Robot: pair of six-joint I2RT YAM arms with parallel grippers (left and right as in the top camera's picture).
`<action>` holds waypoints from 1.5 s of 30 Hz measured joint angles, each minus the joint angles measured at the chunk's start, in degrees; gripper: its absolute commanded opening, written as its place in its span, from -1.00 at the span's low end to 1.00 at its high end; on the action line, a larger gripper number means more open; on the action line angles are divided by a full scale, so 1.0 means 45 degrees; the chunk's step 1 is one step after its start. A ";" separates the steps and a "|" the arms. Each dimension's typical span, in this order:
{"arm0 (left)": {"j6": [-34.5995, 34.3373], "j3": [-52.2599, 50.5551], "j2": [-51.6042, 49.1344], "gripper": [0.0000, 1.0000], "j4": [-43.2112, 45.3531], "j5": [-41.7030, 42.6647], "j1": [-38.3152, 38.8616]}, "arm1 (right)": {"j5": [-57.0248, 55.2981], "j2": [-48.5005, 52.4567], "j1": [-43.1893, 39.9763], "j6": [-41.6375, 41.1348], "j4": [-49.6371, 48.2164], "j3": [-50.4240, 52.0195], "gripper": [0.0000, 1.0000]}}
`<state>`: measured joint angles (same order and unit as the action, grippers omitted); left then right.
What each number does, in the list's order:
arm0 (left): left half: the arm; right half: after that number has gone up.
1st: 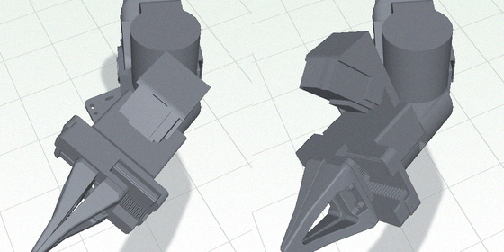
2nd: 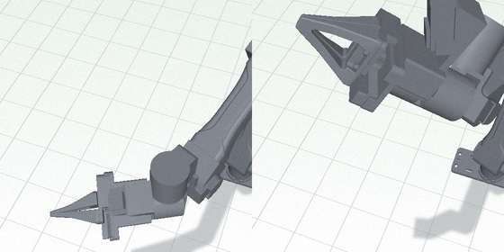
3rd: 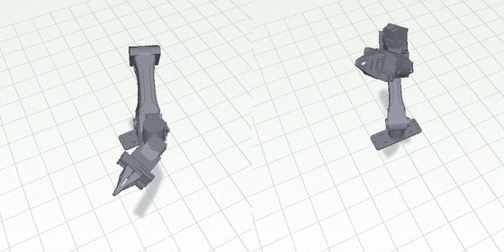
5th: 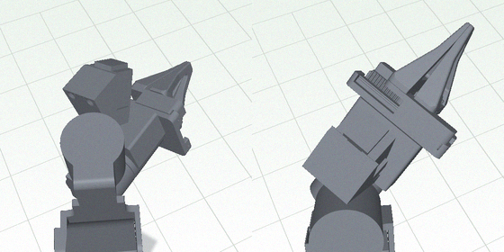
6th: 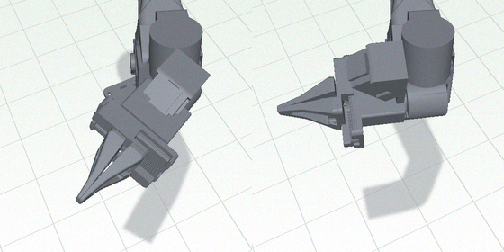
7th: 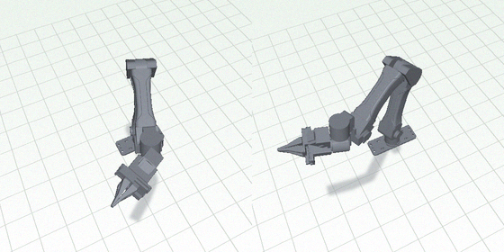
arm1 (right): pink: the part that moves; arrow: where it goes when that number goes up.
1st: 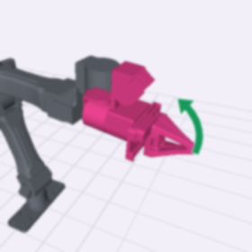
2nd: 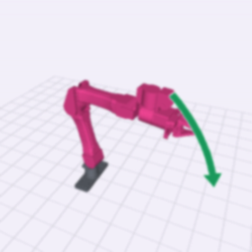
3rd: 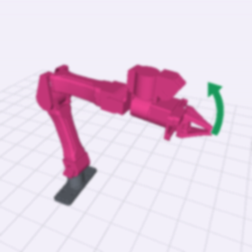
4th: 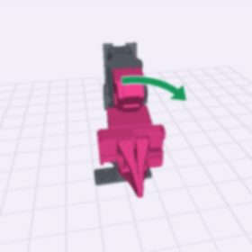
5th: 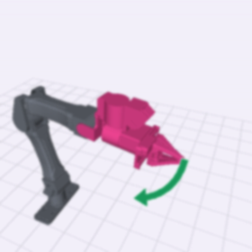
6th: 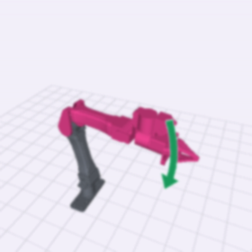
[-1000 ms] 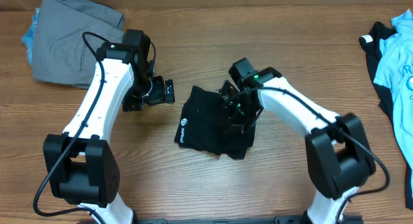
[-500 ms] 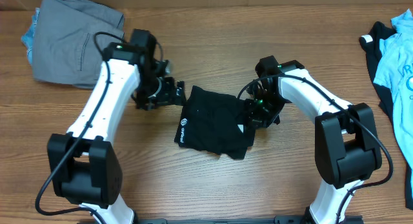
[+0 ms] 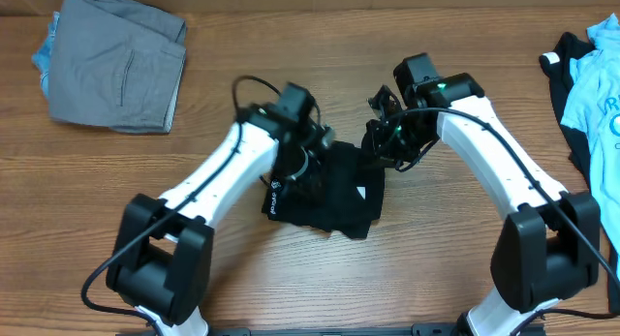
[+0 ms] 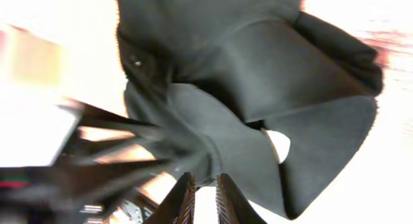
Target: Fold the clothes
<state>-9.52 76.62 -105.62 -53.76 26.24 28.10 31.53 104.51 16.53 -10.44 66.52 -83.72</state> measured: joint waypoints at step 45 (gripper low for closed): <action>-0.3147 -0.2851 0.1146 -0.40 0.0471 -0.2560 -0.0685 | 0.1277 0.1889 0.1239 -0.1520 -0.3249 0.0578 -0.61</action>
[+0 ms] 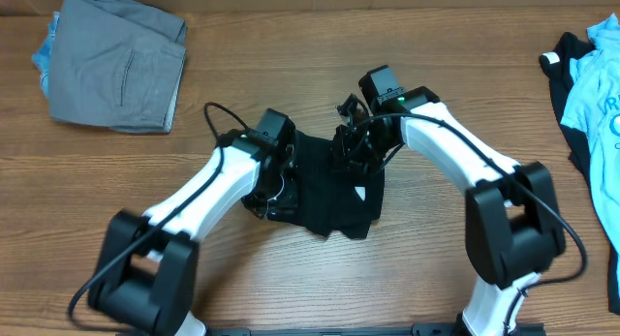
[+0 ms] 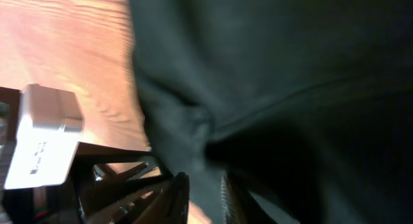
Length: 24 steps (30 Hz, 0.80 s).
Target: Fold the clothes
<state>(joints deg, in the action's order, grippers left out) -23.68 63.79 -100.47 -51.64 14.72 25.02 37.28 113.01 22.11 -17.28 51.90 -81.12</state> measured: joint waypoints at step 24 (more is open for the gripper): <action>-0.0034 -0.0005 -0.1195 -0.72 -0.0894 -0.0529 -0.0010 | -0.2142 0.0996 -0.2749 0.0408 0.2710 -0.0481 -0.92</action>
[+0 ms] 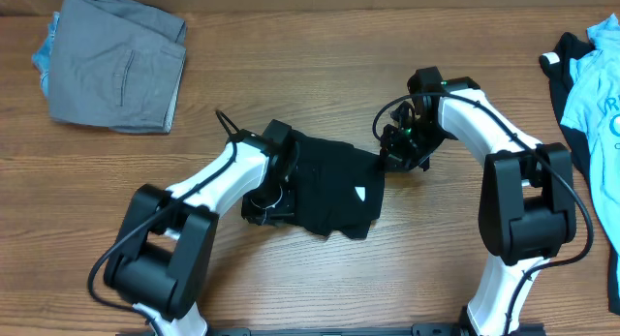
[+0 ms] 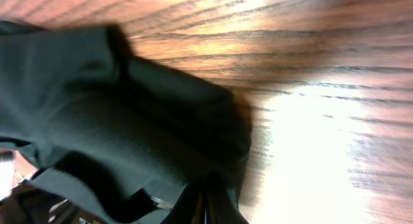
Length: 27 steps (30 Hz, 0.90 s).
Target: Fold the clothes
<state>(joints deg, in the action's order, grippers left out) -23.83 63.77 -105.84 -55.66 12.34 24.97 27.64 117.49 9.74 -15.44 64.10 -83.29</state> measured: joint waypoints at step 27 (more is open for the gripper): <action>0.0078 0.0121 0.0801 -0.22 0.7631 0.0175 -0.0923 | 0.2535 -0.2618 0.2686 -0.0821 -0.2628 0.2433 -0.74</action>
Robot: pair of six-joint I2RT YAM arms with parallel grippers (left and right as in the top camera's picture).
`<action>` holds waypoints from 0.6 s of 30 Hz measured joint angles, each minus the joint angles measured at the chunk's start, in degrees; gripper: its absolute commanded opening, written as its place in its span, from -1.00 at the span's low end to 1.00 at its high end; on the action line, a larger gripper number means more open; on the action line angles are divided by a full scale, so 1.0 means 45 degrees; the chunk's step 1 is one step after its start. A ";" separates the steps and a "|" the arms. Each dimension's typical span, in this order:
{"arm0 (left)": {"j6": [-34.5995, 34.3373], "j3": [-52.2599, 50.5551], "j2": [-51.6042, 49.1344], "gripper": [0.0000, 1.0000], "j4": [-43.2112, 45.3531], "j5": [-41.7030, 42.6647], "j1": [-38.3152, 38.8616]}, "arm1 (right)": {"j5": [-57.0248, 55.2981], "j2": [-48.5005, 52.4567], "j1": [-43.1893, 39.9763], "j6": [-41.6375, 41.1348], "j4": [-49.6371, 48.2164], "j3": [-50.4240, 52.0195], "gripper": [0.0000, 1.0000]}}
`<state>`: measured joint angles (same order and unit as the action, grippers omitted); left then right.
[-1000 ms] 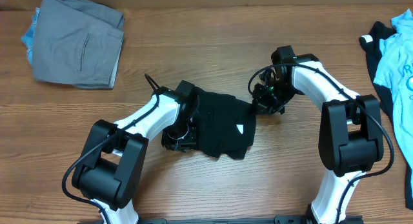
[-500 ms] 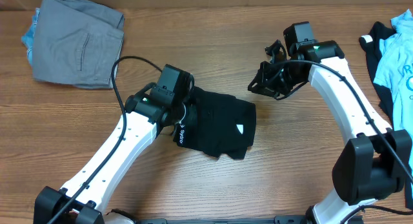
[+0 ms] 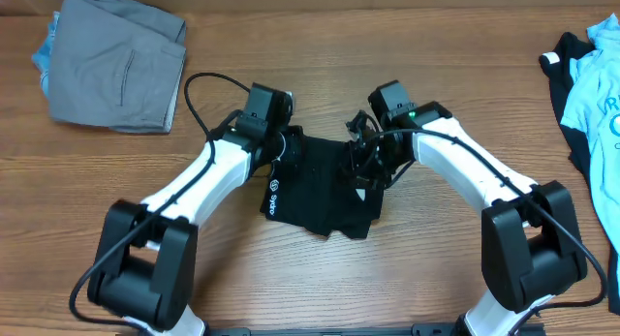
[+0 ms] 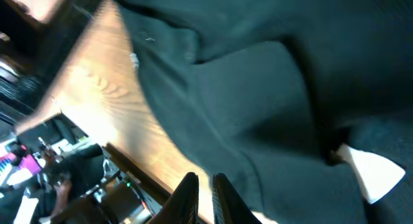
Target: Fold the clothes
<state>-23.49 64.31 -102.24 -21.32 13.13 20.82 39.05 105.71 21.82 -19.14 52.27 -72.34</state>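
Note:
A black garment (image 3: 325, 196) lies folded into a compact block at the table's middle, with white print on its left edge and a white tag (image 3: 360, 193) on the right. My left gripper (image 3: 291, 147) is at its upper left corner; its jaws are hidden from above. My right gripper (image 3: 360, 167) hovers over the upper right part. In the right wrist view the black cloth (image 4: 258, 88) fills most of the frame, with the tag (image 4: 373, 175) at the right. There my right gripper (image 4: 205, 188) is shut with nothing seen between the fingers.
Folded grey trousers (image 3: 116, 60) lie at the back left on top of a blue piece (image 3: 44, 55). A light blue shirt (image 3: 599, 94) and a dark garment (image 3: 562, 70) lie at the right edge. Bare wood table (image 3: 320, 45) surrounds the black garment.
My right gripper has moved from the table right of the garment to above its upper right part. My left gripper went from the garment's lower left side to its upper left corner.
Both grippers were at the black garment's top edge. Then the left was on its left side and the right over its top middle. Then the right stood off to the right. Now both are at the upper corners, and the garment remains folded in place.

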 measured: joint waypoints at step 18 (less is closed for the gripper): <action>0.0384 0.0160 -0.2089 0.04 0.1010 0.1069 -0.1783 | -0.0379 0.0063 -0.0442 -0.1583 -0.0219 0.3371 -0.92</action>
<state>-21.76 65.04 -111.63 -16.78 17.93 12.80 37.34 106.00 19.84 -26.26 51.29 -57.17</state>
